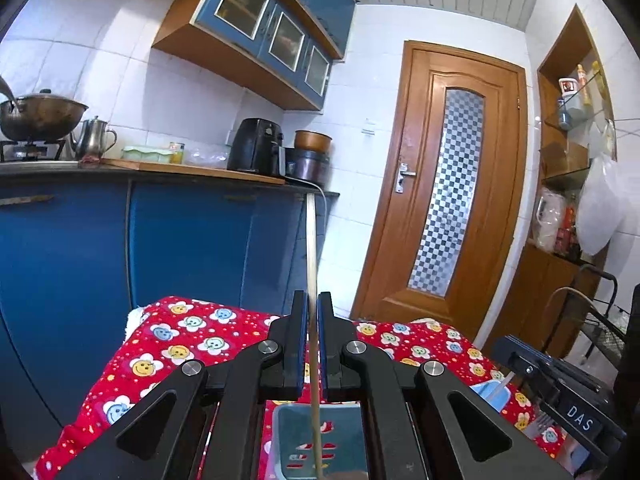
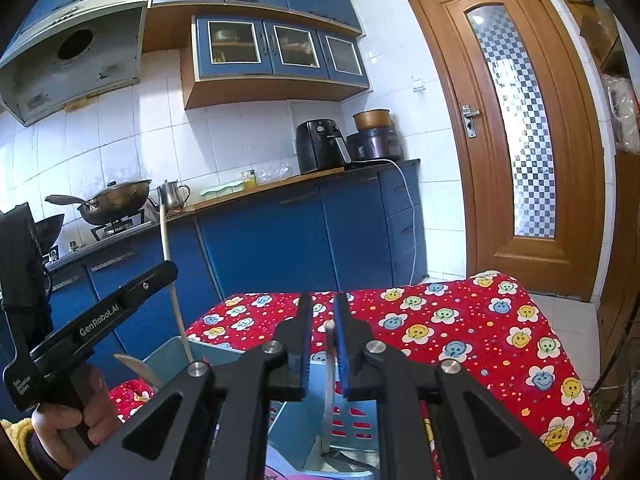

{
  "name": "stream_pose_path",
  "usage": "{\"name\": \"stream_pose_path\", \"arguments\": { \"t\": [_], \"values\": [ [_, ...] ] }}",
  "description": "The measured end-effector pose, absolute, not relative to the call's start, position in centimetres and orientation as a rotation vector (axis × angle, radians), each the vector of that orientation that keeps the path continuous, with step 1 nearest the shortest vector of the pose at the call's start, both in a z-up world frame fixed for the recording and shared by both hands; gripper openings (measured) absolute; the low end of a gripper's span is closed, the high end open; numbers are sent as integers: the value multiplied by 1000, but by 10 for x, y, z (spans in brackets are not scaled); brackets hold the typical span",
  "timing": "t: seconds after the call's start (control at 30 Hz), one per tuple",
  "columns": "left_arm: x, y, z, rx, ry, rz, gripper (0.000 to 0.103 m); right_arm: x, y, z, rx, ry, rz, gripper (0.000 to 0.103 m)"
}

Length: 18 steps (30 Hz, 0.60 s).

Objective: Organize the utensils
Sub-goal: 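Lower the left tool's chopstick into the box and open while the right tool releases its chopstick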

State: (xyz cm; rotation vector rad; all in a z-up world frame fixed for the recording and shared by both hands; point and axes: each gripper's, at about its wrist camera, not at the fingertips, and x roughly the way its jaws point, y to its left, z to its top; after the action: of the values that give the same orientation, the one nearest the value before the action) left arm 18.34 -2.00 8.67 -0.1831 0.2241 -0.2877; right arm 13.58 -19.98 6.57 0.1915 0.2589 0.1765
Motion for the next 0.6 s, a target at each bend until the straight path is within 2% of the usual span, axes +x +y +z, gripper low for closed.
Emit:
{"name": "stream_pose_path", "arguments": {
  "t": [0.13, 0.23, 0.4, 0.6],
  "values": [
    [180, -20, 88, -185, 233, -311, 14, 130, -200, 70, 200, 250, 182, 26],
    [177, -21, 91, -182, 241, -323, 17, 125, -201, 74, 215, 243, 189, 29],
    [168, -18, 99, -185, 244, -353, 23, 113, -206, 85, 231, 223, 200, 33],
    [153, -14, 111, -181, 247, -370, 24, 97, -208, 94, 233, 234, 199, 35]
  ]
}}
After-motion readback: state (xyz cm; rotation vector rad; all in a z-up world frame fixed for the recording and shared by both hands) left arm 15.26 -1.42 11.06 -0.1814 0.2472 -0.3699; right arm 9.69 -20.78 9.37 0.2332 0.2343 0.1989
